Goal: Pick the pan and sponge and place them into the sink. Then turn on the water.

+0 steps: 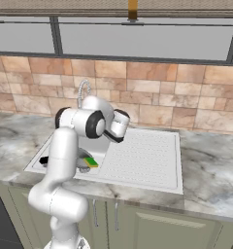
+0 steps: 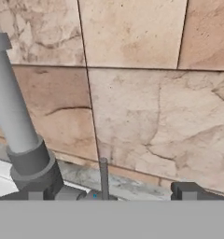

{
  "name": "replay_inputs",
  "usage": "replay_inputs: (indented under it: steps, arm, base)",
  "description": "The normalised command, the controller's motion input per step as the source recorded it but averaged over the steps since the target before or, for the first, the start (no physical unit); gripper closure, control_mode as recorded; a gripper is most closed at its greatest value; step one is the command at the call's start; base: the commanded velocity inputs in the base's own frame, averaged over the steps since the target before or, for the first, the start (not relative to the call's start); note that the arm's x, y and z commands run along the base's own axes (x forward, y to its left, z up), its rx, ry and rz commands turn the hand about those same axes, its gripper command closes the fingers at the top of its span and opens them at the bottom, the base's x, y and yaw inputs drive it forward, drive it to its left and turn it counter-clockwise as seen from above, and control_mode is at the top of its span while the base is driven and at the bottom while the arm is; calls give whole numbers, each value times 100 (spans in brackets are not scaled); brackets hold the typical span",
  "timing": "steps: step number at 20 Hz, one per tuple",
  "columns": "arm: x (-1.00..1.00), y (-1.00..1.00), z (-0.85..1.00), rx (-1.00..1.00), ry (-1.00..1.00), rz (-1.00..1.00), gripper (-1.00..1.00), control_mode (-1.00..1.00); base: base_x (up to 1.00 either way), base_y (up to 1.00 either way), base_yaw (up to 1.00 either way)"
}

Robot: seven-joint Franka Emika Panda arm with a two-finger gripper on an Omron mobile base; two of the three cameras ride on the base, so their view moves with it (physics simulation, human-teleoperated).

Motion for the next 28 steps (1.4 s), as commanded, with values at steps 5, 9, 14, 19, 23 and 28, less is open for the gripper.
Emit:
replay_inputs:
  steps: [5, 9, 14, 19, 23, 28]
  arm:
    - [0, -34, -42, -2, 0, 12, -100, -100]
    - [4, -44, -28, -3, 0, 11, -100, -100]
    - [15, -33, -8, 0, -1, 9, -100, -100]
    - [24, -11, 0, 1, -1, 9, -100, -100]
    - [11, 0, 0, 8, -1, 11, -100, -100]
    - [5, 0, 1, 10, -2, 11, -100, -100]
  base:
    - [0, 0, 0]
    - [0, 0, 0]
    - [0, 0, 0]
    - [0, 0, 0]
    - [0, 0, 0]
    - [0, 0, 0]
